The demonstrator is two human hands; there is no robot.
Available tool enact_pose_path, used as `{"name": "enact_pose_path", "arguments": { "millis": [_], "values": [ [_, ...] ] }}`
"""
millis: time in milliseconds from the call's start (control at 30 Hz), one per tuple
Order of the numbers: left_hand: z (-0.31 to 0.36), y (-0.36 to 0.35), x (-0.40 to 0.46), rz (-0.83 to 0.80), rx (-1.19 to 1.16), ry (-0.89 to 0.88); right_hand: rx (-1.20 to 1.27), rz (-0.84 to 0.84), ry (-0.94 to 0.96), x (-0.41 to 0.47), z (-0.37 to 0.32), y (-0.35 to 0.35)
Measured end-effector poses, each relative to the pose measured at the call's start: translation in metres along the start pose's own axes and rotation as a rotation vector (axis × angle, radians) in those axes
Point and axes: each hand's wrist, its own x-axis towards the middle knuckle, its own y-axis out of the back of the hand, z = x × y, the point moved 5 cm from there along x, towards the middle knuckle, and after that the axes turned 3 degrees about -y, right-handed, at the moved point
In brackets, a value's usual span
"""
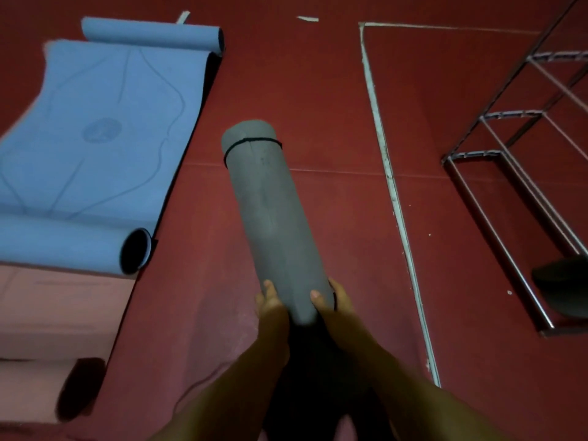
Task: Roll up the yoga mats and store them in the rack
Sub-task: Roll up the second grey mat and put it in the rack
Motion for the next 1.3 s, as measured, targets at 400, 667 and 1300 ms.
{"name": "enact_pose_path", "arguments": {
  "millis": [400, 667, 1300],
  "values": [
    [0.091, -0.023, -0.073, -0.258, 0.111, -0.289, -0.253, -0.036, 0.233, -0.044, -0.032, 0.046],
    [0.12, -0.018, -0.101, -0.279, 0.317, -0.306, -0.175, -0.177, 0.262, -0.061, -0.052, 0.047],
    [0.236, -0.038, -0.319, -0.16, 0.105, -0.422, 0.273, -0.06, 0.169, -0.234, -0.208, 0.083]
  ]
}}
